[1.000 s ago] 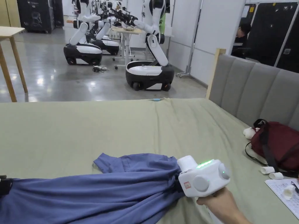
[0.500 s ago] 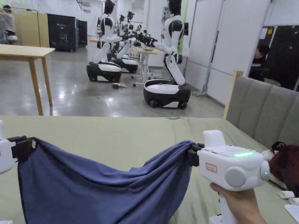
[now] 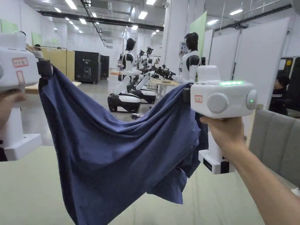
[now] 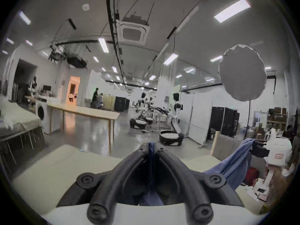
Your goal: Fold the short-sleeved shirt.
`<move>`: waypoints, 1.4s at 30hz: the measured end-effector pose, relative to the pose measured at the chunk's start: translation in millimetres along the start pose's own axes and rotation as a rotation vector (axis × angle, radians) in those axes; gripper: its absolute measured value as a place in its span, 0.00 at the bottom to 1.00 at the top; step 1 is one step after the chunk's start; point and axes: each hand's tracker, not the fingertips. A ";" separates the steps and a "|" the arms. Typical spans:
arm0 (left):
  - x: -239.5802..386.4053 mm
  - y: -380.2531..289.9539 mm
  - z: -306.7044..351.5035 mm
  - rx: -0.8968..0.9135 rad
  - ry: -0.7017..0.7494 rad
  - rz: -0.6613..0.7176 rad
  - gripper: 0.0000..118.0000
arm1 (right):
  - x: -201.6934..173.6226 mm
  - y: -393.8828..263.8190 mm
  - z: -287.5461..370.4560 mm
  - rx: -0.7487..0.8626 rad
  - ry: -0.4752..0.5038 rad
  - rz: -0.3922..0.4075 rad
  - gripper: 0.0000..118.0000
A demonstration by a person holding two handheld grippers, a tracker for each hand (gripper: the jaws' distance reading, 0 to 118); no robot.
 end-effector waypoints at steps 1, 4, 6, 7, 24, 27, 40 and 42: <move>0.2 11.0 -7.2 0.003 0.016 -0.026 0.01 | -0.1 12.0 -7.4 -0.001 -0.009 0.000 0.09; -2.5 32.2 -25.0 0.014 0.045 -0.063 0.01 | 7.0 37.7 -40.5 0.005 -0.040 -0.021 0.09; -4.2 42.3 -33.8 0.030 0.052 -0.050 0.01 | 10.3 52.5 -53.5 0.009 -0.046 0.023 0.09; -6.5 45.1 -37.6 0.041 0.039 -0.042 0.01 | 10.7 61.1 -59.7 -0.009 -0.069 0.038 0.09; 5.7 10.6 -62.2 0.016 0.023 -0.056 0.01 | 17.9 32.2 -67.6 -0.025 -0.081 -0.037 0.09; 5.0 -19.5 -62.5 -0.015 0.004 -0.042 0.01 | 13.0 -1.3 -67.8 -0.046 -0.059 -0.057 0.09; -0.9 -176.8 -47.7 -0.219 -0.014 -0.012 0.01 | 12.4 -161.9 -83.7 -0.262 -0.022 -0.069 0.09; -1.4 -185.0 -45.9 -0.234 -0.018 -0.008 0.01 | 15.2 -172.6 -82.7 -0.269 -0.021 -0.065 0.09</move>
